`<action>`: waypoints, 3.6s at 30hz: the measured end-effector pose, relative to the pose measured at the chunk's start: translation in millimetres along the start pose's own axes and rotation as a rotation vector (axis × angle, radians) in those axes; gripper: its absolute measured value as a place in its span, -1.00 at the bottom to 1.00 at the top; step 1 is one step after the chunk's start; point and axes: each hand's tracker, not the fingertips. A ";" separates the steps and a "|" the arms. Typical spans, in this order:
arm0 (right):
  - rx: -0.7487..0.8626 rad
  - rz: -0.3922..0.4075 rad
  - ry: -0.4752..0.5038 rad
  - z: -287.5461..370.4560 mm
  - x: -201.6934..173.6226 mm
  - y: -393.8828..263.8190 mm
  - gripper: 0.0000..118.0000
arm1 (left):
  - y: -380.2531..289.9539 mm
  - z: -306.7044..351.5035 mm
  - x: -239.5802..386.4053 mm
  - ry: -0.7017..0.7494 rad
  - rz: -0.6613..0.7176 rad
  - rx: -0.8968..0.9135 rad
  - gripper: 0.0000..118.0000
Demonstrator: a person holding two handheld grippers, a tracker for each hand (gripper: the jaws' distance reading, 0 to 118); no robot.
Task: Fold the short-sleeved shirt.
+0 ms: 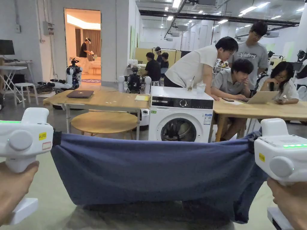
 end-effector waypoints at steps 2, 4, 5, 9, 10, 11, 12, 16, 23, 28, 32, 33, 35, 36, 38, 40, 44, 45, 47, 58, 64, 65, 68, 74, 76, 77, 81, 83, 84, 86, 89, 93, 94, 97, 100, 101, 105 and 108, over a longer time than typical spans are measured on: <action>-0.004 0.008 -0.005 16.9 1.7 -12.3 -0.96 | -18.1 15.4 -1.1 -0.006 0.016 -0.003 -1.00; -0.019 -0.002 0.010 31.3 7.5 -25.0 -0.96 | -37.5 31.6 -4.0 -0.023 0.044 -0.009 -1.00; -0.023 -0.002 0.010 39.2 9.2 -32.6 -0.96 | -47.6 39.6 -4.4 -0.020 0.046 -0.008 -1.00; -0.038 0.024 0.018 70.0 13.1 -62.3 -0.96 | -86.1 65.1 -4.0 -0.030 0.045 -0.031 -1.00; -0.059 0.050 0.006 75.9 12.1 -70.6 -0.96 | -97.1 70.7 -3.3 -0.029 0.045 -0.038 -1.00; -0.072 0.054 0.010 81.6 12.1 -79.2 -0.96 | -107.6 74.7 -2.6 -0.028 0.049 -0.049 -1.00; -0.074 0.047 0.012 88.9 13.0 -90.3 -0.96 | -120.7 79.8 -1.7 -0.026 0.058 -0.065 -1.00; -0.146 0.025 0.028 112.0 13.6 -133.3 -0.96 | -171.5 94.7 -3.2 -0.036 0.098 -0.130 -1.00; -0.274 0.042 0.033 137.7 6.7 -203.7 -0.96 | -251.2 105.1 -8.4 -0.020 0.118 -0.279 -1.00; -0.429 0.017 0.074 138.0 8.9 -250.6 -0.96 | -295.3 93.3 -7.6 -0.019 0.048 -0.421 -1.00; -0.549 0.013 0.088 128.1 12.1 -283.1 -0.96 | -316.5 76.9 -8.1 -0.024 0.036 -0.515 -1.00; -0.587 0.025 0.094 123.1 12.3 -290.0 -0.95 | -321.0 72.4 -7.9 -0.031 0.034 -0.547 -1.00; -0.658 0.044 0.099 117.7 11.9 -299.6 -0.95 | -327.7 64.2 -7.6 -0.024 0.012 -0.596 -1.00; -0.687 0.039 0.111 114.1 13.2 -304.1 -0.94 | -332.5 61.4 -8.1 -0.025 0.007 -0.618 -1.00; -0.723 0.045 0.116 107.4 15.8 -311.4 -0.87 | -335.8 60.0 -9.5 -0.029 0.011 -0.604 -1.00; -0.724 0.046 0.102 104.9 17.1 -311.6 -0.56 | -330.8 63.1 -12.4 -0.032 0.038 -0.600 -0.94; -0.648 0.024 0.036 114.6 13.3 -289.8 0.05 | -310.7 74.0 -11.8 -0.015 0.087 -0.562 -0.44; -0.613 -0.008 0.048 115.9 13.4 -279.8 0.05 | -302.2 79.2 -9.1 -0.013 0.089 -0.515 -0.43; -0.550 -0.052 0.060 118.6 7.5 -262.0 0.05 | -284.6 83.9 -3.1 -0.019 0.086 -0.441 -0.43; -0.029 -0.091 0.051 129.4 -88.7 -188.8 -0.64 | -220.2 96.0 70.4 -0.059 -0.032 0.027 -0.62; 0.025 -0.081 0.097 138.7 -109.4 -177.6 -1.00 | -213.6 99.7 89.9 -0.072 -0.048 0.064 -1.00; 0.024 -0.084 0.098 139.0 -110.4 -176.9 -1.00 | -213.8 98.3 90.8 -0.072 -0.050 0.047 -1.00; 0.001 -0.119 0.118 136.6 -109.7 -177.3 -1.00 | -219.2 95.6 88.3 -0.043 -0.084 0.006 -1.00; -0.062 -0.101 0.110 127.3 -102.7 -194.0 -1.00 | -238.2 74.8 38.1 -0.080 0.042 -0.331 -1.00; -0.097 -0.090 0.116 124.1 -99.9 -202.5 -1.00 | -246.6 73.2 19.6 -0.052 0.038 -0.379 -1.00; -0.107 -0.089 0.117 123.5 -98.9 -206.2 -1.00 | -248.6 73.0 11.9 -0.032 0.040 -0.408 -1.00; -0.157 -0.083 0.115 119.9 -94.0 -220.1 -1.00 | -254.5 71.8 -24.5 -0.058 0.177 -0.531 -0.90; -0.177 -0.082 0.115 123.8 -96.9 -220.4 -1.00 | -260.5 67.9 -36.8 -0.085 0.236 -0.591 -0.38; -0.186 -0.080 0.115 123.7 -97.0 -222.6 -1.00 | -264.4 66.1 -39.4 -0.095 0.255 -0.625 -0.33; -0.202 -0.082 0.121 120.5 -93.7 -227.2 -1.00 | -275.0 59.3 -41.2 -0.094 0.249 -0.684 -0.27; -0.217 -0.084 0.125 120.7 -93.3 -229.7 -1.00 | -296.0 45.0 -37.8 -0.026 0.225 -0.766 -0.27; -0.228 -0.078 0.126 119.2 -88.4 -233.6 -1.00 | -317.7 33.7 -29.8 -0.005 0.199 -0.801 -0.27; -0.234 -0.082 0.126 118.6 -85.2 -235.1 -1.00 | -315.3 37.7 -24.8 0.015 0.193 -0.787 -0.27; -0.248 -0.091 0.123 119.1 -78.5 -236.5 -1.00 | -316.4 41.0 -6.3 0.035 0.055 -0.767 -0.49; -0.283 -0.087 0.129 119.2 -66.5 -238.3 -1.00 | -315.4 41.1 1.7 0.007 0.030 -0.767 -0.90; -0.311 -0.076 0.128 118.6 -62.4 -238.7 -1.00 | -315.6 40.1 2.9 -0.002 0.032 -0.764 -0.93; -0.484 -0.055 0.123 112.2 -35.8 -246.3 -0.92 | -317.3 45.1 9.2 0.002 0.017 -0.758 -0.95; -0.583 -0.096 0.122 109.4 -14.2 -259.4 -0.34 | -316.7 51.4 12.0 0.002 -0.003 -0.744 -0.96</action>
